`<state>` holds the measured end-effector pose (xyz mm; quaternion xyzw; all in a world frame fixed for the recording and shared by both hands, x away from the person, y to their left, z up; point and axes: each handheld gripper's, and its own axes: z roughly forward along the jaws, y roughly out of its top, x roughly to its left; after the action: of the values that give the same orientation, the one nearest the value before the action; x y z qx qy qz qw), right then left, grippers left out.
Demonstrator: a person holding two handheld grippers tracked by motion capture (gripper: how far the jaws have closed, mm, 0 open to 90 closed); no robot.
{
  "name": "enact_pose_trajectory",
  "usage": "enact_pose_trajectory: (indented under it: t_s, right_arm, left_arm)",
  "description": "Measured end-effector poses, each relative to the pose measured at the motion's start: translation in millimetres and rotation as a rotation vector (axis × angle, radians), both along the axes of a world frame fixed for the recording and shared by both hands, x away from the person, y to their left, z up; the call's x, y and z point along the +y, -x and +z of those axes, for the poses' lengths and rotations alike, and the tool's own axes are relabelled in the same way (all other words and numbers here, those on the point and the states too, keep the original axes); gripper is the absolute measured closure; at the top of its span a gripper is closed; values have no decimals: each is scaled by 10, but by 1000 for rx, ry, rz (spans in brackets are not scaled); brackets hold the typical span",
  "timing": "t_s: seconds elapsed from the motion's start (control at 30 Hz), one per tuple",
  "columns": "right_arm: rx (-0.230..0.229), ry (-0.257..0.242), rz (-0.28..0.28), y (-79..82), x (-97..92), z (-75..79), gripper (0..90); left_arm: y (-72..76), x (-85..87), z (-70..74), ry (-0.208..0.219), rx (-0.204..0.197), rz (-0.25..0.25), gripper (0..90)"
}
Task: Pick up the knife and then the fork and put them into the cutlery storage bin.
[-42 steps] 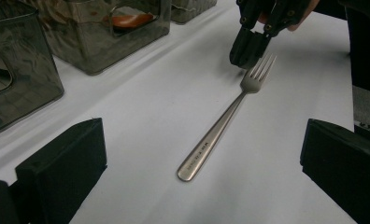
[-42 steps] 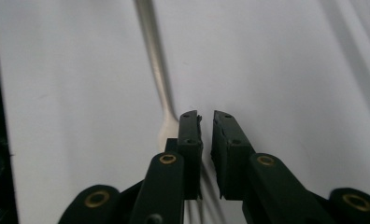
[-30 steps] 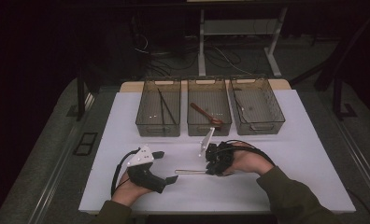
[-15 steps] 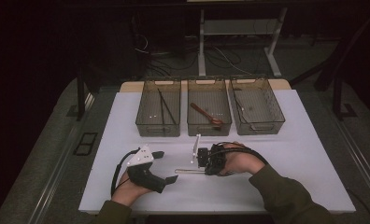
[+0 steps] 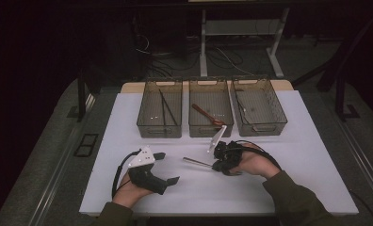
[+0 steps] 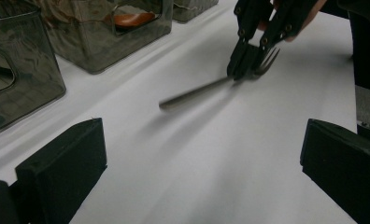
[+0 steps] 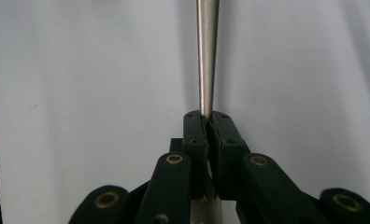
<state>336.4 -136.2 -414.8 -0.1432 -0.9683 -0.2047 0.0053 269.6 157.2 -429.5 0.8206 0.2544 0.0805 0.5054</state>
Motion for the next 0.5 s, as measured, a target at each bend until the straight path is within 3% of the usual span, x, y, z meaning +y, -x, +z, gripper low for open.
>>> enact_pose_trajectory:
  t_s: [0.17, 0.5]
  right_arm:
    - [0, -89, -66, -65, -190, 88, 845]
    - [-17, -206, -183, -131, -461, 266, 845]
  left_arm:
    - [-3, 7, -1, -2, -2, -1, 0]
    - [-7, 21, -7, -1, -6, 0, 0]
